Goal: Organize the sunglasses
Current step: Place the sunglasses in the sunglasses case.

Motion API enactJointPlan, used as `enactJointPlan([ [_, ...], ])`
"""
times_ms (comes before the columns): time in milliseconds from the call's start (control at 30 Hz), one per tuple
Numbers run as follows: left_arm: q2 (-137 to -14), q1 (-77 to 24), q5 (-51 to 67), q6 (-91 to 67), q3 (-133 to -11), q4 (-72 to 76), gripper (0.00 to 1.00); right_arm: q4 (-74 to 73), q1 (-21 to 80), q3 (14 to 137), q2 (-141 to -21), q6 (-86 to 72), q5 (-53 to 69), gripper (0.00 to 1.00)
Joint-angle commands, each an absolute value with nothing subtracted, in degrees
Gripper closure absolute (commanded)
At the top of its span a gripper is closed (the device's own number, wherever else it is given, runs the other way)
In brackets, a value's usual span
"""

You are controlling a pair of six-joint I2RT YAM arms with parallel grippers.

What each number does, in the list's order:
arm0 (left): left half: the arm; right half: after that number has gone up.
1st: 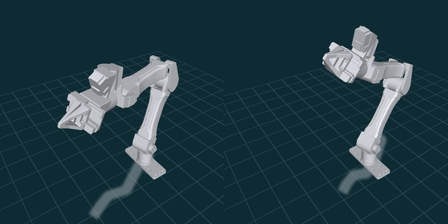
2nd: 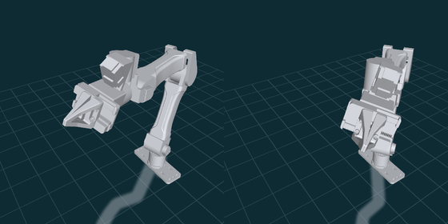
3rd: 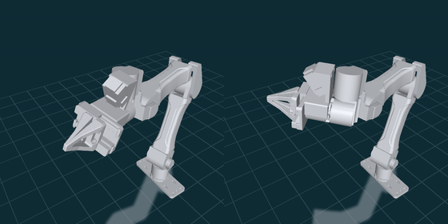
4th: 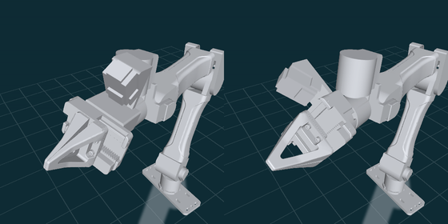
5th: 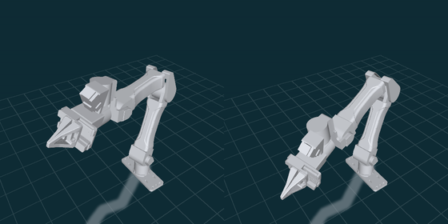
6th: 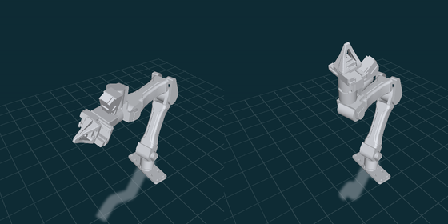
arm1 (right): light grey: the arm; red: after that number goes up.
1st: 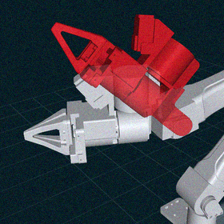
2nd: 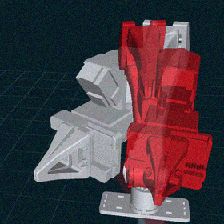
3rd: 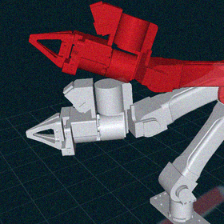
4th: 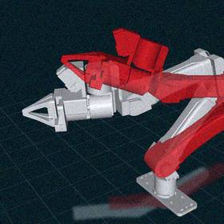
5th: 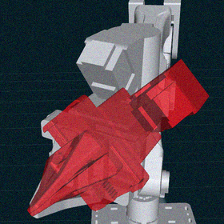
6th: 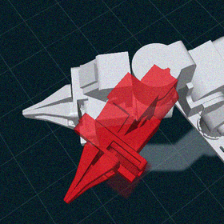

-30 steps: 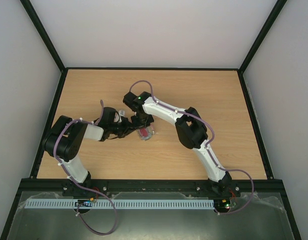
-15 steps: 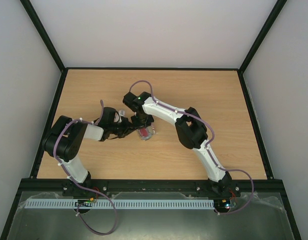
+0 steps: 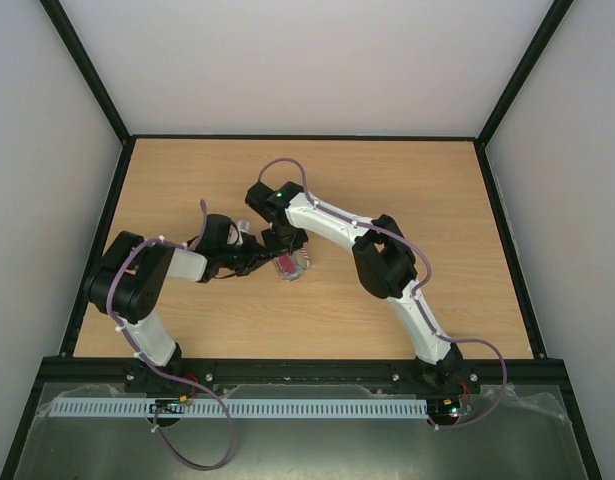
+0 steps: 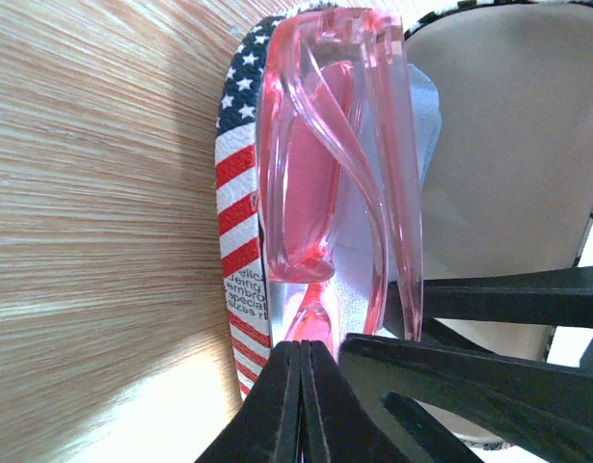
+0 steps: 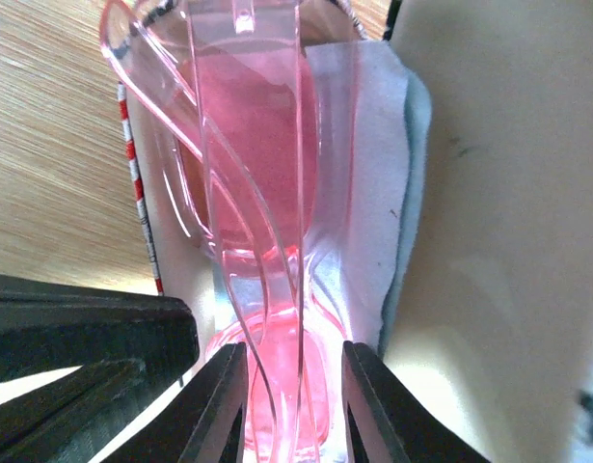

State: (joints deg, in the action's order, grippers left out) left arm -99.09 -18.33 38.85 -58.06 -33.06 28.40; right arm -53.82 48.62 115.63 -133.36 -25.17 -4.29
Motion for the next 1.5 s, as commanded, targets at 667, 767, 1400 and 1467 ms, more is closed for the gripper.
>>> enactJointPlan([
  [667, -98.44, -17.95, 38.32, -57.23, -33.12, 27.10, 0.98, -54.41, 48.56, 116.04, -129.50, -25.97, -4.75, 0.98],
  [767, -98.44, -17.93, 38.31, -57.30, -33.12, 27.07, 0.98, -54.19, 48.79, 116.29, -129.72, -25.84, -4.53, 0.98],
  [1400, -98.17, -17.88, 38.50, -57.12, -33.10, 26.89, 0.98, -53.59, 49.32, 115.86, -133.05, -25.59, -4.06, 0.97],
  [1467, -98.17, -17.79, 38.56, -57.12, -33.06, 26.89, 0.98, -53.22, 49.25, 115.17, -133.15, -25.58, -3.84, 0.97],
])
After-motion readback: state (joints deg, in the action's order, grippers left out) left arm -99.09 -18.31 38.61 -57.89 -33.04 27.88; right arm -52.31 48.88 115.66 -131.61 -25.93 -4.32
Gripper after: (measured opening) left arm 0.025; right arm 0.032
